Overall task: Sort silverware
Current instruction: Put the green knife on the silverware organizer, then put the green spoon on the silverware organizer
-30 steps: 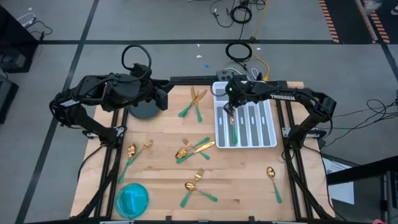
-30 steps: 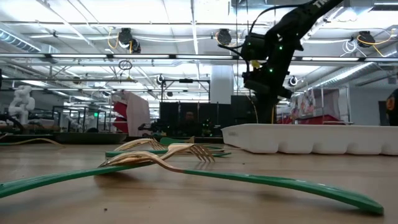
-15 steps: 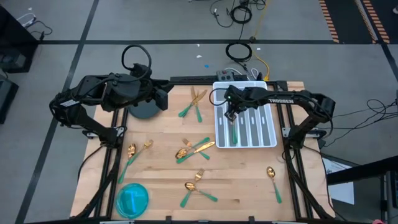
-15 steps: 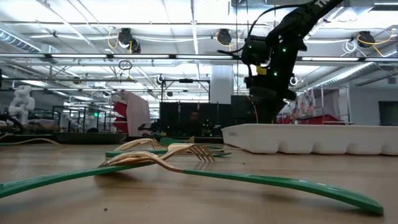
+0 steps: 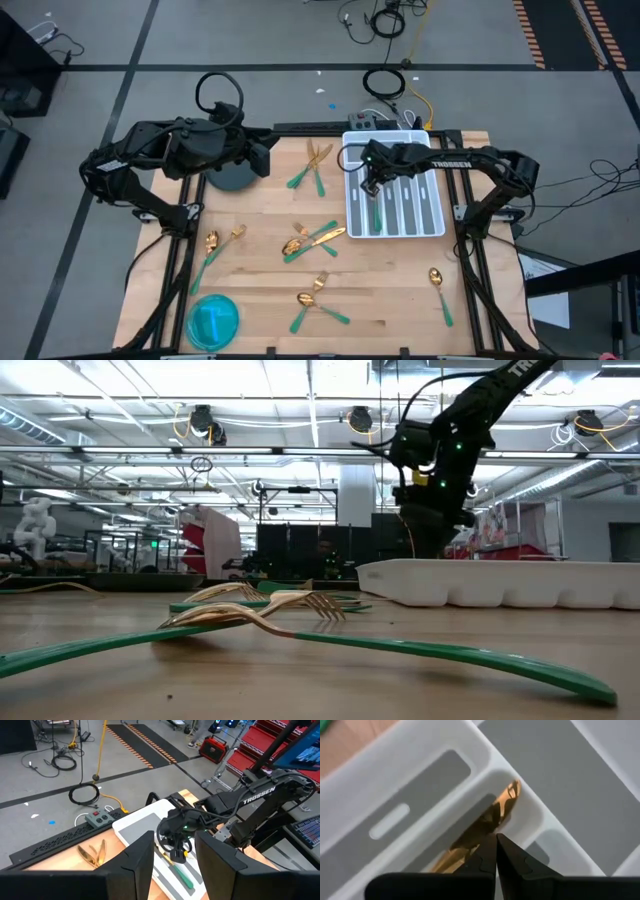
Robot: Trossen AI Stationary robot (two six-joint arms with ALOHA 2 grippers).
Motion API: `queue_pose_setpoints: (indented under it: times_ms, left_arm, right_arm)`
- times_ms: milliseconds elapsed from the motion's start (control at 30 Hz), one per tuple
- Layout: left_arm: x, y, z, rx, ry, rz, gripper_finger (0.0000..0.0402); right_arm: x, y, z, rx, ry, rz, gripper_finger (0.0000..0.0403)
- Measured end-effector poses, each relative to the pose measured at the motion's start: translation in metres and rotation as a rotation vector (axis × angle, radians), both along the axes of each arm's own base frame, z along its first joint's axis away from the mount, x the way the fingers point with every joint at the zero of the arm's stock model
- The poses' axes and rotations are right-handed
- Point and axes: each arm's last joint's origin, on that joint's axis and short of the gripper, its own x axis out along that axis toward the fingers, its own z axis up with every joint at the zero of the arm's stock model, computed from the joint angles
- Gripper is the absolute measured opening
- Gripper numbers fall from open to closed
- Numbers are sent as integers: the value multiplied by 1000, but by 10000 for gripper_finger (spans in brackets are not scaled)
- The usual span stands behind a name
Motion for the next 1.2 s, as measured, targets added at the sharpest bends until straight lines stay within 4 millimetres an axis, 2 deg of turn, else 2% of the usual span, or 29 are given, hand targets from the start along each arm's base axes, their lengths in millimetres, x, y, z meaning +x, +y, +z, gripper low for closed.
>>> queue_pose_setpoints:
  times_ms: [267, 567, 833, 933, 1000, 1200]
  left_arm:
    - [0, 0, 0, -3, -2, 2, 148]
    - [0, 0, 0, -3, -2, 2, 148]
    - [0, 0, 0, -3, -2, 2, 148]
    - [0, 0, 0, -2, -1, 1, 148]
    - [0, 0, 0, 2, 2, -1, 148]
    - [0, 2, 0, 79, 54, -26, 148]
  right_arm:
    - [6, -2, -1, -16, -42, 2, 0]
    - [11, 1, -26, 50, 48, 32, 0]
    - [12, 12, -18, 42, 39, 62, 0]
    - [10, 16, -4, 20, -4, 71, 0]
    - [7, 18, 15, -4, -50, 72, 0]
    - [-17, 28, 98, -146, -277, 106, 0]
